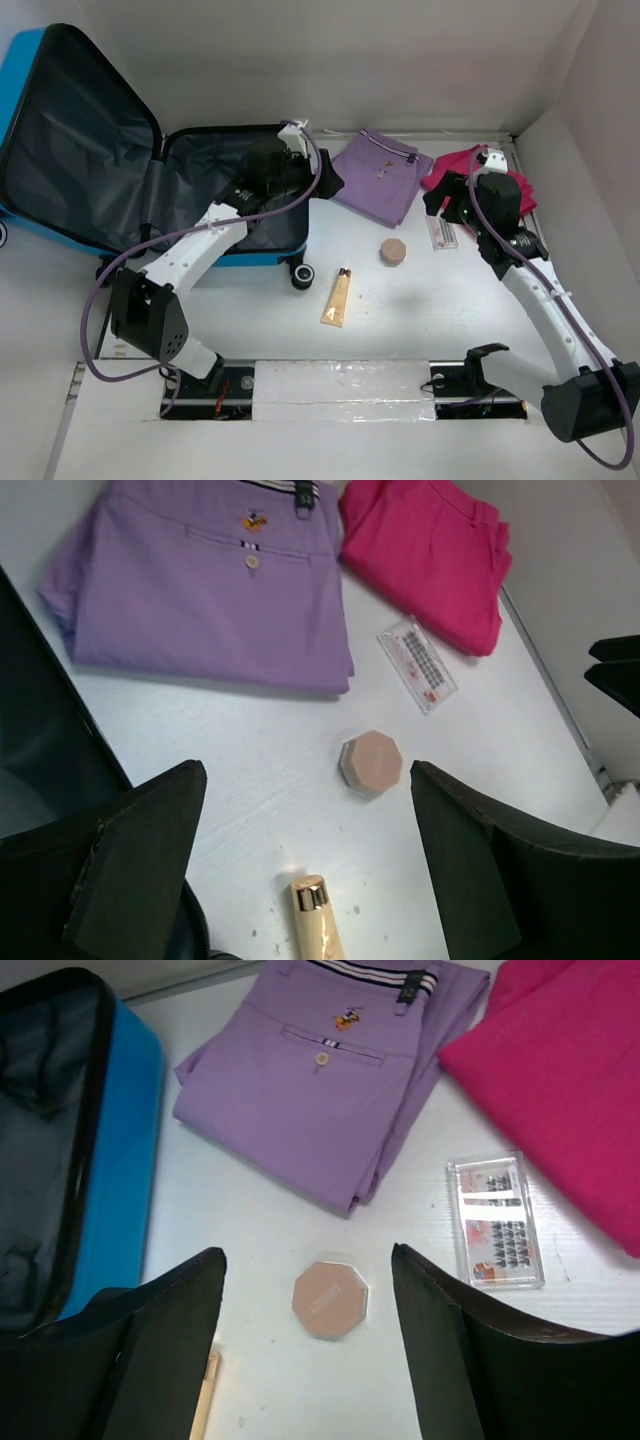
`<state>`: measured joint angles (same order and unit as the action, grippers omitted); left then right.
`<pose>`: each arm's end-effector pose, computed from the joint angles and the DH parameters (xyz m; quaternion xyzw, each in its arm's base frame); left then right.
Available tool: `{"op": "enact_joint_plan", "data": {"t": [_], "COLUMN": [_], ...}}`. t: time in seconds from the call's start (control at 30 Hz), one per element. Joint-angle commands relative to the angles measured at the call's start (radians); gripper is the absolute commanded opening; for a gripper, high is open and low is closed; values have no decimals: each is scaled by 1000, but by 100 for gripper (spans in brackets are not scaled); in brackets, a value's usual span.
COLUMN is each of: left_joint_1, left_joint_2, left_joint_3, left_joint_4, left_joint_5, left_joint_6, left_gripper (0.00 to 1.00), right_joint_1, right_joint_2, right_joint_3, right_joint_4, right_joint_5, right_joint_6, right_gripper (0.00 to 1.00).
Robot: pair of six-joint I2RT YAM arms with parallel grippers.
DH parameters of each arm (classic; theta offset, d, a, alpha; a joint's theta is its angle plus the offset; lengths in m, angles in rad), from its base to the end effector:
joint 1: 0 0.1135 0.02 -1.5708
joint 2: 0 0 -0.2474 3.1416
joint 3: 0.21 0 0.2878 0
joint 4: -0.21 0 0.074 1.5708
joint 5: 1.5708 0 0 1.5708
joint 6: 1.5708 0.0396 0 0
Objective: Pack the luggage
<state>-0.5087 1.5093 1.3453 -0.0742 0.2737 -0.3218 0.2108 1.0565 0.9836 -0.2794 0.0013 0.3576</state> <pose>0.3452 -0.2048 0.3472 0.1566 0.7675 -0.3451 0.5170 0.2836 0.0606 0.3290 0.0605 0.8178 0.1599 0.5494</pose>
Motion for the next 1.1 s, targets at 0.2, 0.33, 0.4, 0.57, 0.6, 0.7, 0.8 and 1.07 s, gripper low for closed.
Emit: {"op": "enact_joint_plan", "data": {"t": [0.2, 0.33, 0.4, 0.57, 0.6, 0.7, 0.8, 1.07], "left_joint_1": [-167, -382, -393, -418, -468, -623, -642, -642], "left_joint_2": [-87, -61, -52, -171, -235, -297, -288, -4], "left_joint_3": [4, 8, -24, -335, -377, -431, -446, -428], "left_joint_4": [159, 140, 145, 134, 125, -19, -183, -176], "left_joint_5": [-72, -418, -404, -445, -532, -736, -808, -832], "left_joint_6": [-18, 72, 23, -164, -189, -261, -322, -335], "left_gripper": [100, 100, 75, 23, 24, 53, 70, 74], "right_joint_1": [-7, -16, -16, -47, -47, -47, -25, 36], "right_joint_2": [-112, -112, -144, -233, -233, -233, -233, -224], "right_joint_3": [-23, 10, -49, -172, -184, -220, -279, -349], "right_joint_4": [26, -86, -86, -8, 2, 25, 66, 143], "right_joint_5": [46, 84, 97, 46, 30, -58, -133, -155], "right_joint_6": [-3, -3, -3, -6, -6, -19, -19, -9], "right_gripper": [18, 0, 0, 2, 4, 34, 63, 73]}}
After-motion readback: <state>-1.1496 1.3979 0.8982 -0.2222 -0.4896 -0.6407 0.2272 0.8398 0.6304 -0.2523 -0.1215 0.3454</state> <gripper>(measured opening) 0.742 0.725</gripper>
